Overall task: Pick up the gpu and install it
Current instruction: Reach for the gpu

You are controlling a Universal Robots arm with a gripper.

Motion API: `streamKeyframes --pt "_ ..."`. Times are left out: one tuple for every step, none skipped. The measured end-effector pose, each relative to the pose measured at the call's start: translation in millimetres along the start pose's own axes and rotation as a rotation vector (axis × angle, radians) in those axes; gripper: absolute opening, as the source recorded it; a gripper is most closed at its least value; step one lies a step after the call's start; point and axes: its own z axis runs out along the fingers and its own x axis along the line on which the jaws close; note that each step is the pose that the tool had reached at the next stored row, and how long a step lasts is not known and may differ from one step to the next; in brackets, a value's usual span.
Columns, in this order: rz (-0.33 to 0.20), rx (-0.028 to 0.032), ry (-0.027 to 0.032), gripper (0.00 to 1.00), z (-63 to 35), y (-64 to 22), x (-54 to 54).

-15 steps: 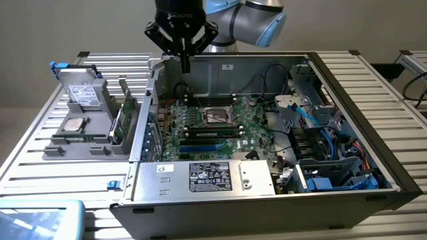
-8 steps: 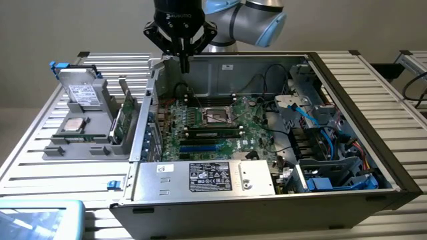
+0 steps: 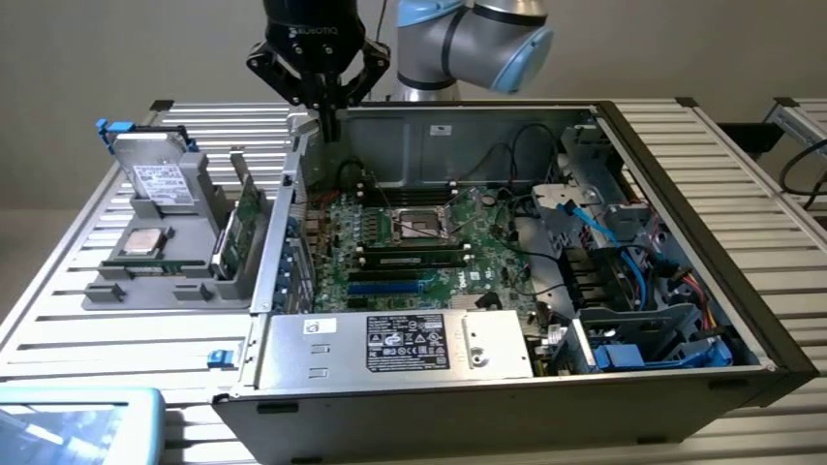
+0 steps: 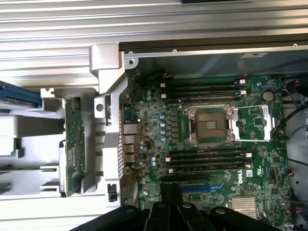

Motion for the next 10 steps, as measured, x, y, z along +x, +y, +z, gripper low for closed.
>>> streamKeyframes --pt "0.0 0.0 -0.0002 0.12 0.0 -0.3 3.8" --pt "0.0 -0.0001 -0.0003 0.12 -0.1 -0.6 7.8" --pt "0.0 0.0 -0.0005 0.12 -0.2 -0.8 11.7" --pt "0.0 -0.0001 -0.0007 0.12 -0.3 -1.1 15.8" --pt "0.0 -0.0001 -0.001 0.12 -0.4 -1.4 20.1" --pt "0.0 -0.0001 -0.001 0.12 -0.5 -1.8 24.9" --pt "0.0 -0.0002 -0.0011 0.12 -0.5 -2.1 29.4" --pt "0.0 -0.0001 -0.0011 0.12 -0.7 -2.4 33.9" --pt "0.0 -0.0001 -0.0011 0.12 -0.7 -2.7 38.4" --pt "0.0 -0.0002 -0.0011 0.12 -0.8 -3.0 42.9"
